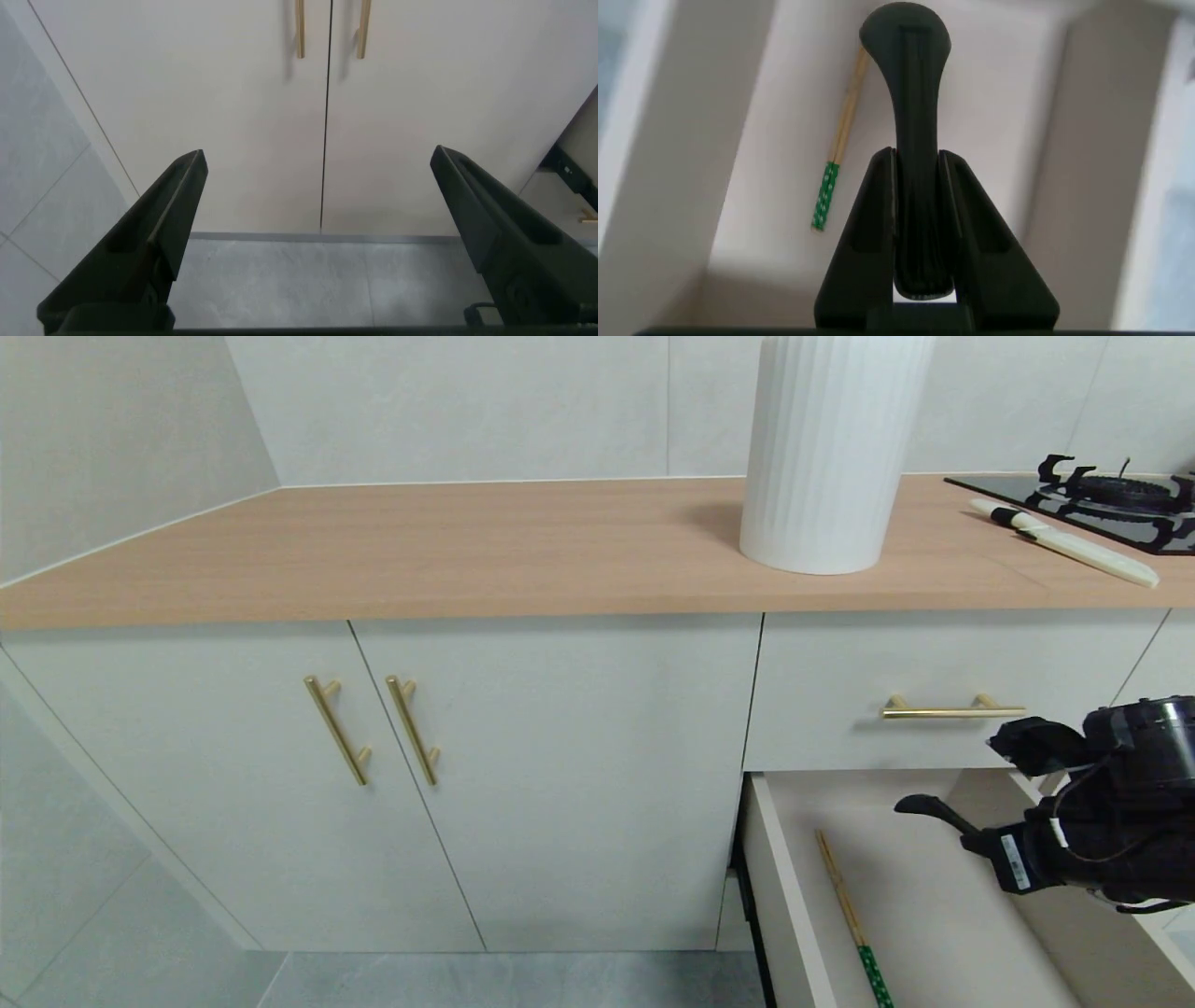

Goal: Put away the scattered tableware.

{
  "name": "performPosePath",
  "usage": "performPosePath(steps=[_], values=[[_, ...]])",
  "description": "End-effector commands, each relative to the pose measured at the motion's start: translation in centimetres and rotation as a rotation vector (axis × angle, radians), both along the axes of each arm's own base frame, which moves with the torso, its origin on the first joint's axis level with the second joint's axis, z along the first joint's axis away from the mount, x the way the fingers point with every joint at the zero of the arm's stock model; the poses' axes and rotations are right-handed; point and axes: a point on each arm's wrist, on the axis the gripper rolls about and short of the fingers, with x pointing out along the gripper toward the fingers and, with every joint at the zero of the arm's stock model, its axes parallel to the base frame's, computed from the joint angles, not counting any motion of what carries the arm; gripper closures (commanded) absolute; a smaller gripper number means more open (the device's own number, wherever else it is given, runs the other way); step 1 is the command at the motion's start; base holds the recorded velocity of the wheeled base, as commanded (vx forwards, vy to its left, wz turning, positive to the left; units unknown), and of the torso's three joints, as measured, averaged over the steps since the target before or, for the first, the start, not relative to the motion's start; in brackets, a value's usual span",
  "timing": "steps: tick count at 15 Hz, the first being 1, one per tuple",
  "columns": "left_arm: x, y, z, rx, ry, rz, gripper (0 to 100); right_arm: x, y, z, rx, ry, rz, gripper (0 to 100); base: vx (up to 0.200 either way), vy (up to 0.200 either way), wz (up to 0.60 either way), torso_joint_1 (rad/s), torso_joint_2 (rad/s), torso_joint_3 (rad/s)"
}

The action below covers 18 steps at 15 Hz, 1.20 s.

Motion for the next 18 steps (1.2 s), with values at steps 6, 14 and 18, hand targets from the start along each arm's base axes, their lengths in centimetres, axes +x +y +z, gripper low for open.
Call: performPosePath(steps=[6, 14, 18], values=[[0.0, 0.0, 0.0, -0.001, 0.000, 0.001, 0, 4.8, -1.5, -6.3, -0.010, 0.174, -0.111, 100, 0.000, 0.000, 0.00, 0.000, 0.00, 0.000], [0.0, 0.0, 0.0, -0.001, 0.000, 0.001, 0, 6.7, -2.0, -11.1, -0.021, 0.207, -0.138, 100, 0.000, 0.000, 0.00, 0.000, 0.00, 0.000], [0.0, 0.0, 0.0, 0.001, 0.000, 0.001, 0, 6.8, -2.2, -12.0, -0.031, 0.228, -0.151, 100, 0.000, 0.000, 0.00, 0.000, 0.00, 0.000]])
